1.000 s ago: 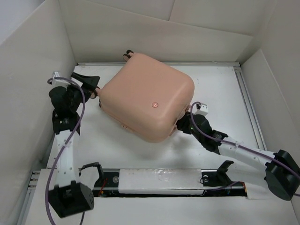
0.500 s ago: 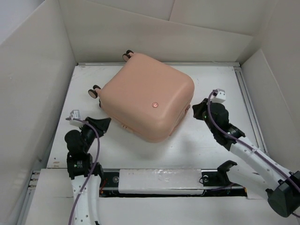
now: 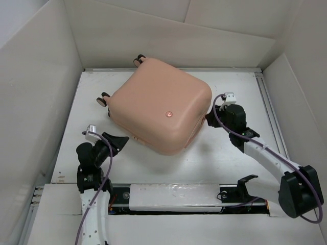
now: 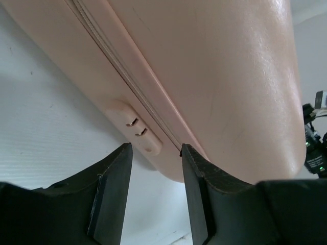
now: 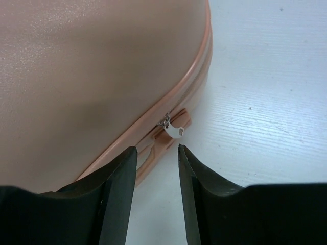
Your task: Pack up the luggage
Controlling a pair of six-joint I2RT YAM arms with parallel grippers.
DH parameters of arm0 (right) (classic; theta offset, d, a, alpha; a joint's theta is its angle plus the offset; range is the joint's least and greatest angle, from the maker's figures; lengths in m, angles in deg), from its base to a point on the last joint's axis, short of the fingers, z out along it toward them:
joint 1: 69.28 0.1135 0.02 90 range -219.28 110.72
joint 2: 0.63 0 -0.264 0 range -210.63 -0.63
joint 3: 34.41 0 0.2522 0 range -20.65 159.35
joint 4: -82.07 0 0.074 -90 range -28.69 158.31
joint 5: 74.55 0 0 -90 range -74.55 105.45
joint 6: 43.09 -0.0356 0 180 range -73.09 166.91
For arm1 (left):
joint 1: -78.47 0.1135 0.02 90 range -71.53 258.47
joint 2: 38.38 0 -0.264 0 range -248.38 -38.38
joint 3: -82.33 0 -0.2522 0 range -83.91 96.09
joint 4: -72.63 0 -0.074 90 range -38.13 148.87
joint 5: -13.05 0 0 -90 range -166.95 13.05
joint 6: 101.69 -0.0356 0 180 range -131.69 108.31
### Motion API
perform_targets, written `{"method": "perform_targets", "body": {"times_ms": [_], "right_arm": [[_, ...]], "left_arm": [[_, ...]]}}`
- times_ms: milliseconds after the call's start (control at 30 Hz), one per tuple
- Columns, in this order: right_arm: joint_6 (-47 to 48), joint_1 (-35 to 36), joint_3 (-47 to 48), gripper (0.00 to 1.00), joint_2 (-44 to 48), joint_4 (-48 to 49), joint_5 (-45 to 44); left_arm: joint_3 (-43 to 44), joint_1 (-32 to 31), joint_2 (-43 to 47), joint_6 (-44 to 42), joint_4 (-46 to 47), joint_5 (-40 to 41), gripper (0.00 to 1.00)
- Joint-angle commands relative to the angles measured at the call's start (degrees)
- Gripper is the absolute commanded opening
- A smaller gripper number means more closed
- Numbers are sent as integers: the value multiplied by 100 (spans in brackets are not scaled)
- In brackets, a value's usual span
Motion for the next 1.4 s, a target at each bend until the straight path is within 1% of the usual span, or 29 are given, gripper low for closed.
{"method": "perform_targets", "body": {"times_ms": [0, 100, 133, 233, 367, 433, 467, 533, 567, 600, 633, 667, 700, 733, 767, 800, 833, 867, 900, 933, 967, 1033, 1067, 1133, 1200, 1267, 1300, 1333, 1367], "right_arm": [[373, -43, -19, 44, -230, 754, 398], [426, -130, -19, 44, -529, 930, 380], [426, -192, 33, 43, -582, 931, 511], [426, -245, 33, 43, -635, 1001, 565], [426, -359, 129, 42, -915, 1063, 635], [426, -360, 244, 42, -1187, 1132, 688], [426, -412, 244, 41, -1276, 1202, 767], [479, -412, 244, 41, -1399, 1465, 847], [427, -412, 244, 40, -1469, 1536, 847], [426, -412, 192, 40, -1470, 1642, 908], [374, -412, 70, 40, -1470, 1782, 908], [321, -464, 69, 40, -1470, 2018, 908], [268, -465, -10, 40, -1470, 2221, 1039], [268, -465, -11, 40, -1470, 2223, 1040], [268, -465, -11, 40, -1470, 2223, 1127], [268, -465, -11, 40, -1470, 2223, 1128], [346, -517, -11, 40, -1531, 2284, 1128], [347, -518, -11, 40, -1531, 2284, 1180], [399, -579, -11, 40, -1592, 2284, 1181], [400, -649, -11, 40, -1680, 2363, 1259], [400, -650, -11, 40, -1681, 2363, 1382], [400, -720, -11, 40, -1751, 2556, 1444], [400, -772, -11, 40, -1751, 2557, 1497], [400, -825, -11, 38, -1804, 2618, 1559], [452, -886, -98, 33, -1804, 2696, 1559], [321, -887, -151, 24, -1804, 3056, 1559], [321, -887, -212, 18, -1804, 3127, 1654], [321, -887, -213, 18, -1804, 3128, 1655], [321, -887, -213, 12, -1804, 3128, 1655]], "left_arm": [[252, -19, -291, 103, 897, 120, 39], [955, -19, -528, 270, 1231, 262, 45], [1732, -19, -641, 201, 1102, 410, 45], [3000, -19, -1256, 25, 1161, 579, 48], [3636, -19, -2319, -53, 1504, 780, 48], [3891, -19, -3162, -203, 1505, 851, 48], [4406, -19, -3426, -474, 1322, 982, 48], [4884, -19, -4057, -529, 1207, 1176, 48], [5243, -19, -4253, -703, 971, 1481, 48], [5803, -80, -4464, -896, 716, 1606, 48], [6079, -838, -5005, -1046, 470, 2077, 49], [6438, -1368, -5272, -1344, 94, 2856, 49], [6729, -2391, -5657, -1642, -49, 4047, 49], [6827, -2401, -5661, -1584, -233, 4677, 49], [6881, -3063, -5635, -1358, -453, 5284, 47], [6725, -3069, -5243, -1147, -377, 4829, 45], [5557, -3069, -4665, -1005, 938, 4389, 45], [5093, -3069, -3685, -664, 1343, 4202, 45], [4906, -3069, -3475, -591, 1347, 4113, 43], [4825, -3069, -3403, -591, 651, 3955, 43], [4572, -3069, -3333, -591, 496, 3849, 42], [3556, -3069, -2483, -443, 660, 3796, 39], [2584, -3069, -2044, -380, 670, 3848, 38], [1979, -3069, -878, -327, 355, 4146, 37], [1514, -3069, -503, -257, 21, 3973, 37], [1153, -3069, -676, -99, 133, 3212, 34], [707, -3069, -773, -29, 351, 3120, 34], [459, -3069, -774, -28, 458, 3119, 34], [265, -3069, -696, -28, 459, 3119, 34]]}}
